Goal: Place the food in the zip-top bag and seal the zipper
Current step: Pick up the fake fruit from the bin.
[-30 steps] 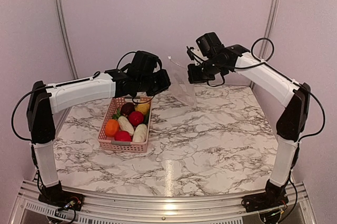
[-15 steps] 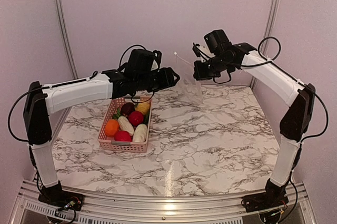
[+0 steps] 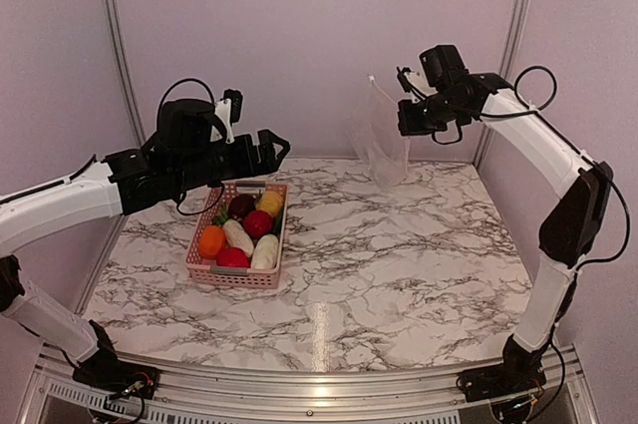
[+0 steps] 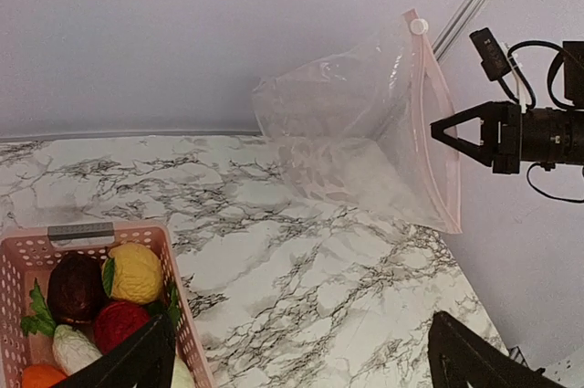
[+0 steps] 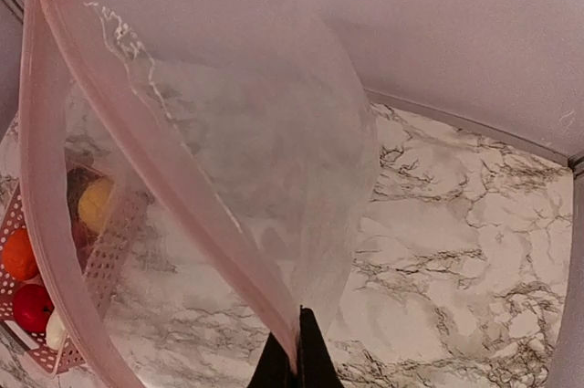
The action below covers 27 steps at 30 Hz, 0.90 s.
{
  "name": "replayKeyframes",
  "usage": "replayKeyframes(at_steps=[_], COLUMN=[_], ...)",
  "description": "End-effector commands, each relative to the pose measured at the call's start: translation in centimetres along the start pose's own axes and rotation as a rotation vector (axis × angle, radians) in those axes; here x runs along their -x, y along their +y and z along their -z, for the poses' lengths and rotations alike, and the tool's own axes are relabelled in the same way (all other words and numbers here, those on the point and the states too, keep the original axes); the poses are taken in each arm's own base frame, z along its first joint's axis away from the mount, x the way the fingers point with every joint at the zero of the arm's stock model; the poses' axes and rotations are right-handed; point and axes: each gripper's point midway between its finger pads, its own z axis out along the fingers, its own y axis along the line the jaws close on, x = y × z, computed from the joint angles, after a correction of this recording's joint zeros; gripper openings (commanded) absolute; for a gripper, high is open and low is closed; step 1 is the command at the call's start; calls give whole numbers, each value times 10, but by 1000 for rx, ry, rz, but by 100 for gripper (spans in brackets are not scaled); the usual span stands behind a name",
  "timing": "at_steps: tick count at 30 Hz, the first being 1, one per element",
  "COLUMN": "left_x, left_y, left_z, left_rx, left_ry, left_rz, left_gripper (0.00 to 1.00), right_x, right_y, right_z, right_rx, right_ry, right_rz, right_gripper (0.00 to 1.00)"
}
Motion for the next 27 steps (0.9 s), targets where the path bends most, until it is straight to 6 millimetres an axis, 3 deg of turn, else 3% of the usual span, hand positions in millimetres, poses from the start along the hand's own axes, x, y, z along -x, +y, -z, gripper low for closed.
replayKeyframes(at_steps=[1,5,8,11,15,19,24,27], left_x=[-34,-35,-48,-56,-57,-69,-82,-92], left_y=[36,78,79,77,91,99,118,133], left_z=[3,12,7,-1,-3,-12,-20,-23], left_rx=[141,378,363,345,393,375,417,470], left_ry=[123,93,156,197,133,176,263,320], left_rz=[-71,-29,-105,-139,-93,-64,-50,-21], left_gripper=[99,99,99,99,99,99,91,87], right_x=[12,13,-2,-28,-51,-69,-80,-82], right_y=[-33,-65,-82,-84,-64,-38,-2,9], right_z=[36,54,55,42,22,4,-9,-13], right_rx=[-81,-159,-176,-155,-42,76,161,190], right_ry=[-73,-91,-80,-32,1,53,66,64], right_rz=[39,45,33,2,-30,-75,-47,-58], right_gripper=[0,0,0,0,0,0,0,0])
